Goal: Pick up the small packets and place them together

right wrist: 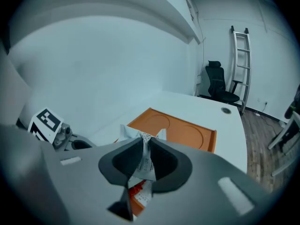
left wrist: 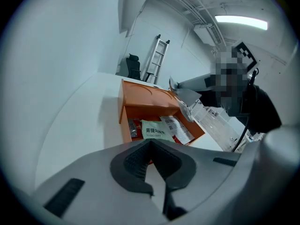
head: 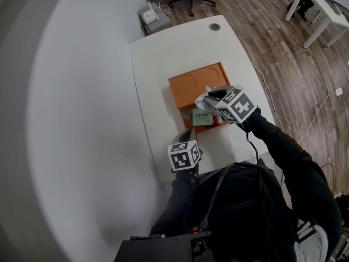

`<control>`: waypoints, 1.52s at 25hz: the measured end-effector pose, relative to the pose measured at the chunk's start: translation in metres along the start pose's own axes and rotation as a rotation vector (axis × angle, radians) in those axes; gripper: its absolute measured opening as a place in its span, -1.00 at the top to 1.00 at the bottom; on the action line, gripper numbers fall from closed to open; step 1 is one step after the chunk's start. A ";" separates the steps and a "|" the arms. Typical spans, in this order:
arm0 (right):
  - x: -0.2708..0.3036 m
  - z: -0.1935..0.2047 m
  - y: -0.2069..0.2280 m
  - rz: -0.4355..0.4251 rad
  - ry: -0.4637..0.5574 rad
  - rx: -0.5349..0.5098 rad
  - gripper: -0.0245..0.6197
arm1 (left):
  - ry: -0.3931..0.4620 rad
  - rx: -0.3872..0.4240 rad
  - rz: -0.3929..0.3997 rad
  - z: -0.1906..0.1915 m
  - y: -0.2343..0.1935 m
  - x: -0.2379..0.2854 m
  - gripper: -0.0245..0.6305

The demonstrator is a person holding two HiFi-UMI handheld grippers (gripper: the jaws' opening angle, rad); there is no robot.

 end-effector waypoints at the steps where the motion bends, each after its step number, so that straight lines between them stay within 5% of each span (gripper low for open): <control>1: 0.001 -0.010 0.004 0.008 0.015 -0.005 0.75 | 0.003 -0.004 -0.002 0.000 0.000 0.000 0.94; 14: 0.072 -0.087 0.018 0.060 0.009 -0.134 0.75 | 0.012 -0.027 -0.010 0.001 0.002 -0.001 0.94; 29: 0.108 -0.082 0.026 0.029 -0.070 -0.143 0.71 | -0.007 -0.007 -0.009 0.001 0.004 -0.001 0.94; 33: 0.109 -0.078 0.019 -0.063 -0.092 -0.165 0.39 | -0.008 -0.002 -0.012 0.001 0.004 0.000 0.94; 38: 0.073 -0.087 0.033 -0.070 -0.017 -0.170 0.39 | -0.006 0.002 -0.016 0.000 0.006 -0.001 0.94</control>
Point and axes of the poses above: the fingertips, and each gripper's own axes: x forward along the fingers, y to its right, z out of its underside, the point moved 2 cm from there along -x, backward along the fingers, and after that the axes turned 4 degrees about -y, right-handed, at the moved point
